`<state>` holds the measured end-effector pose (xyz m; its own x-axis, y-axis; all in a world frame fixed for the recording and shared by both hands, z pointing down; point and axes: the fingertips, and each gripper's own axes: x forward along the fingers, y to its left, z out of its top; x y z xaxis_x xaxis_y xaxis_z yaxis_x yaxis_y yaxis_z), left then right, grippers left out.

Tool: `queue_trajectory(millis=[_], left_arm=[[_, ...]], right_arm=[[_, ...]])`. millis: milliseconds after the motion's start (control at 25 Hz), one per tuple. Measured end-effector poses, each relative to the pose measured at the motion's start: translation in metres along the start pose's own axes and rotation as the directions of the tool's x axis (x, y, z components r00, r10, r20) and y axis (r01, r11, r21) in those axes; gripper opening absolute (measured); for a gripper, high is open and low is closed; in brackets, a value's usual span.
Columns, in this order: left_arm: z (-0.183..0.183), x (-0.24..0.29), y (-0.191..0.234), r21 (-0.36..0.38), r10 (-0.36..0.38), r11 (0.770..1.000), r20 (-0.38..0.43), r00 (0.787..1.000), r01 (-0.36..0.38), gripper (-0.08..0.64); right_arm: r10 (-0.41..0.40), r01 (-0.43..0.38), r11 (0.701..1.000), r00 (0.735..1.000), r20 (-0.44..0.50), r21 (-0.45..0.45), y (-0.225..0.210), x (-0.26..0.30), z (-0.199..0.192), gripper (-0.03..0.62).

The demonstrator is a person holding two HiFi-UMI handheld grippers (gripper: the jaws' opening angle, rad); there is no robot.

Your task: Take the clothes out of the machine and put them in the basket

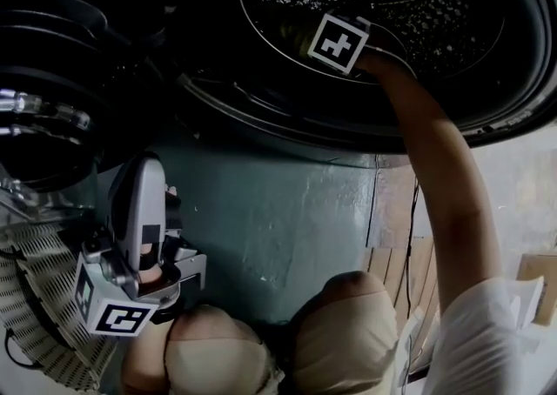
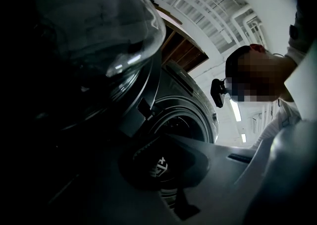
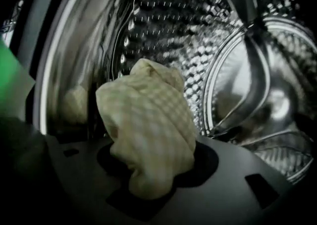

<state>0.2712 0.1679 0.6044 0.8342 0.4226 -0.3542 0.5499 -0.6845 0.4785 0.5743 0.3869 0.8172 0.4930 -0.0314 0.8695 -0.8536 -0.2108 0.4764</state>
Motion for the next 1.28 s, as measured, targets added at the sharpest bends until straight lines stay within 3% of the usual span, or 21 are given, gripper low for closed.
queue_trajectory(millis=[120,320,600,880,1080,1280], left_arm=[[0.004,-0.002,0.001,-0.001,0.008,1.000,0.015,1.000,-0.008,0.012],[0.004,0.000,0.003,-0.007,-0.001,1.000,0.034,0.999,0.001,0.012],[-0.003,0.010,0.002,-0.010,-0.011,1.000,0.032,0.999,0.012,0.012],[-0.009,0.026,-0.012,0.028,-0.031,0.999,-0.001,1.000,0.031,0.012],[0.006,0.037,-0.036,0.040,-0.045,0.998,-0.038,0.998,0.047,0.012],[0.044,0.034,-0.055,-0.013,0.054,0.998,-0.071,0.996,-0.055,0.012]], right_arm=[[0.004,-0.007,0.999,0.997,0.076,0.040,0.002,-0.010,0.006,0.217],[-0.056,0.041,0.996,0.982,0.181,0.084,-0.010,-0.043,0.012,0.207],[-0.163,0.110,0.982,0.908,0.386,0.156,-0.017,-0.125,0.034,0.210],[-0.138,0.094,0.989,0.868,0.478,0.116,0.005,-0.166,0.058,0.210],[-0.130,0.104,0.991,0.872,0.472,0.080,0.028,-0.187,0.053,0.209],[-0.063,0.031,0.997,0.882,0.466,0.076,0.055,-0.226,0.046,0.208]])
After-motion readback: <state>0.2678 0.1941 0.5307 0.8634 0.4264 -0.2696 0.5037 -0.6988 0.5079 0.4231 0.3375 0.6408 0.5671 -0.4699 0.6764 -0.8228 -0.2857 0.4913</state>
